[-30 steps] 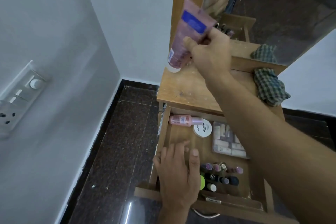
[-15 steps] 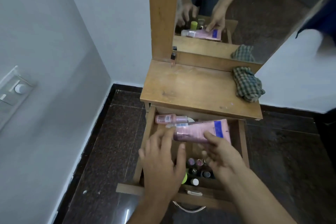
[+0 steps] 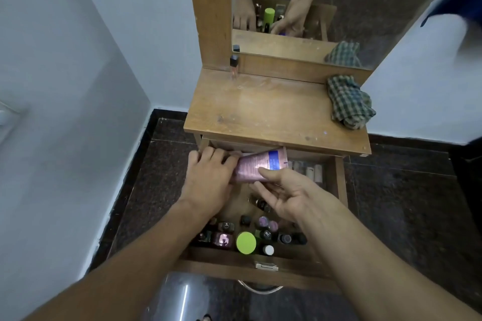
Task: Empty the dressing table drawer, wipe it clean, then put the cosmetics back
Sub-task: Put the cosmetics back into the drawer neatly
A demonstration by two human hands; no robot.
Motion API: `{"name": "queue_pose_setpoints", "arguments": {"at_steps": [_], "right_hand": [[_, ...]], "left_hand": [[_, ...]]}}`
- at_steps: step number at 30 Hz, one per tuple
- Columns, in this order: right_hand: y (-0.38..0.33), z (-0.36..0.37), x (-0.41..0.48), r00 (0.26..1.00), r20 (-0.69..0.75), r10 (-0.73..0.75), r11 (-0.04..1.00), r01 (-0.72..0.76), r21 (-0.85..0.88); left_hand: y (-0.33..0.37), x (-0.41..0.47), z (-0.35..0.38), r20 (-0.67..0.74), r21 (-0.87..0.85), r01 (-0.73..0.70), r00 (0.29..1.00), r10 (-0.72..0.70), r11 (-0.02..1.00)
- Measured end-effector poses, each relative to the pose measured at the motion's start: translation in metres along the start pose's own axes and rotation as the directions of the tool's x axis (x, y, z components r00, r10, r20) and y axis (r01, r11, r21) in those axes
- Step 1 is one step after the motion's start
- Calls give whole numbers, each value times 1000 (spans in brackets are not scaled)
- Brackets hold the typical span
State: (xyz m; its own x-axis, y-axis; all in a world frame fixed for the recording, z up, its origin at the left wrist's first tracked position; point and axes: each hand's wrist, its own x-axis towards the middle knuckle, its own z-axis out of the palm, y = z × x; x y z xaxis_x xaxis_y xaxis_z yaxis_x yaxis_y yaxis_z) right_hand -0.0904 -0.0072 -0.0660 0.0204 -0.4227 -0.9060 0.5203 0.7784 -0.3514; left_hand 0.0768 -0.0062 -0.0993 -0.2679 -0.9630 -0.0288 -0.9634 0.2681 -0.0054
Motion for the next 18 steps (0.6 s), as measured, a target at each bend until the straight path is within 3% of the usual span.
{"name": "queue_pose_setpoints", "arguments": {"at_steps": [6,11,13,16,18], "right_hand": [[-10,-14,5,996,-82,-21,984,7,-177],[-24,-32,18,946,-161,-283,860,175,-480],[-25,-36,23,907,-160,-388,731,198,-653],[-24,-40,22,830,-102,-548,392,147,-908],[-22,-42,15,708,-2,-706,143,140,-980]], "left_hand": [[-9,4,5,65,27,-111,992,109,993],[-12,6,7,78,31,-143,987,140,989],[-12,7,7,67,23,-152,986,150,988],[-11,7,9,79,17,-166,983,164,986],[-11,5,10,77,24,-170,983,168,985]]}}
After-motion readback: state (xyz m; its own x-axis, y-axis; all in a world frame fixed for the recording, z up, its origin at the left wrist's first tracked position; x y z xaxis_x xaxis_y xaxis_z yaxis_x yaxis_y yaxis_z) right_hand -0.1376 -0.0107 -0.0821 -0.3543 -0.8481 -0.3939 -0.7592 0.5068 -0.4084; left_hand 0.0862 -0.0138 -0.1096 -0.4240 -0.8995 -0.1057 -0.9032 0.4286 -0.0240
